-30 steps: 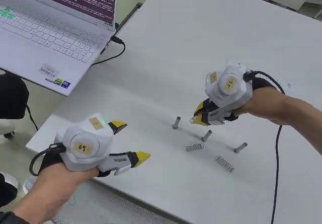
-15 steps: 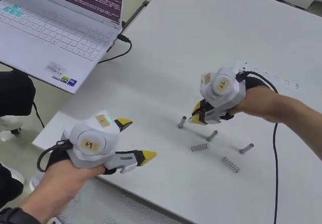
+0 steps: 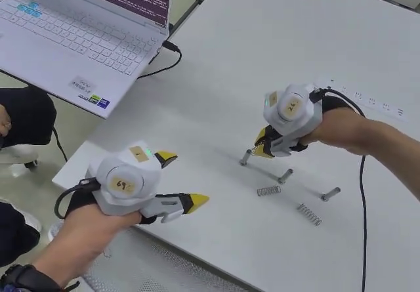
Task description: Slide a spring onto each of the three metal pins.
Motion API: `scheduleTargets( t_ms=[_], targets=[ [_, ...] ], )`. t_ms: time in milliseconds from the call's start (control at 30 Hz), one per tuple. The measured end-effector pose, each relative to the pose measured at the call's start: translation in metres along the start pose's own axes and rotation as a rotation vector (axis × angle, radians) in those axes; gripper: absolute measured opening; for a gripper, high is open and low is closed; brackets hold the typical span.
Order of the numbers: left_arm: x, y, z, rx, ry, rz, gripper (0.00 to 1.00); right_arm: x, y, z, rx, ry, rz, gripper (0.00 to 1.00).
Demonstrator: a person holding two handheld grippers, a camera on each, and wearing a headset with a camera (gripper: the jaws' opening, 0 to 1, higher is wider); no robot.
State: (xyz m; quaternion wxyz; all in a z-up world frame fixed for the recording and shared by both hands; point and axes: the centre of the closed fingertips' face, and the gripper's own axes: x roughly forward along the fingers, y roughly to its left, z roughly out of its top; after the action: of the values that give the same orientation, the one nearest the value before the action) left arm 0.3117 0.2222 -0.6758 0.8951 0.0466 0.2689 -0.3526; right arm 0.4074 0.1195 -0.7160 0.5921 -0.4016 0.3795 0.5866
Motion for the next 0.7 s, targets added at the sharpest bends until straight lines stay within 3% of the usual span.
scheduleTargets(
  t_ms=[700],
  targets=[
    [0.001, 0.002, -0.001, -0.013, 0.002, 0.001, 0.55, 0.012, 0.000, 0.002, -0.050, 0.042, 0.028, 0.09]
  ],
)
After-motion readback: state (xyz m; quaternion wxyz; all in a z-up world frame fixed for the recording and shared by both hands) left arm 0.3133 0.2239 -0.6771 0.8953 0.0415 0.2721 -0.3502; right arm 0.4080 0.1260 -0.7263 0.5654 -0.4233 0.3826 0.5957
